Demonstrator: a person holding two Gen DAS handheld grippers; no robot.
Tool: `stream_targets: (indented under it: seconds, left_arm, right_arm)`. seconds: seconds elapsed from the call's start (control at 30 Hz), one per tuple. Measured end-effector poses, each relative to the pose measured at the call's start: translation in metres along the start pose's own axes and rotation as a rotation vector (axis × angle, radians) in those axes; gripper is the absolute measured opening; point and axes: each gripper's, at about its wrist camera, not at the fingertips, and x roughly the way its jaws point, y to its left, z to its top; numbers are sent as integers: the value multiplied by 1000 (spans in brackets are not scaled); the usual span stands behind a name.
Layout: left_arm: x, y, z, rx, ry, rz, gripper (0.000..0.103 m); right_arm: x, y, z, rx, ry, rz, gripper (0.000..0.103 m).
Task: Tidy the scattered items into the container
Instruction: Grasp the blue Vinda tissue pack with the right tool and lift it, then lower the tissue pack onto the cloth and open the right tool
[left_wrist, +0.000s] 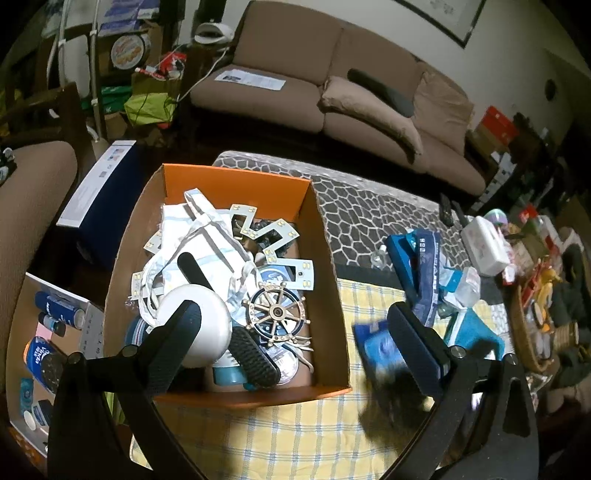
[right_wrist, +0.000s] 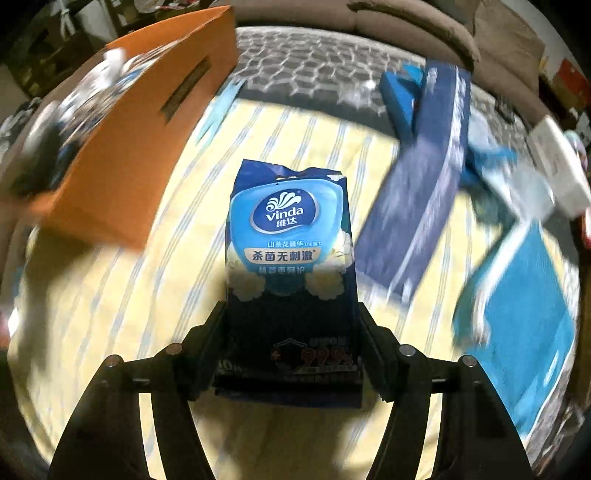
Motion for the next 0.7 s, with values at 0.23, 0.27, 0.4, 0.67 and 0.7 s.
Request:
stream_targets:
  seconds: [0.23,0.27,0.4,0.67,0.7]
  left_arm:
    - [6,-12,-10,32,10,25,101]
    - [6,-14,-12,40,11,29,101]
    - [6,-25,-26,59,4,45,101]
    - [-12,-59,-65,112,-12,-6,100]
    - [-18,-63,-73,93,-56,43,100]
  right_arm:
    - [-16,11,-38,31,17,21,70]
    - [-19,12,-43,35,16,9,73]
    - [-32,-7,-45,112,-62,82,74]
    - [-51,-44,-44,160,-166,108,1]
    - [-49,-45,-45,138,-153,47,6]
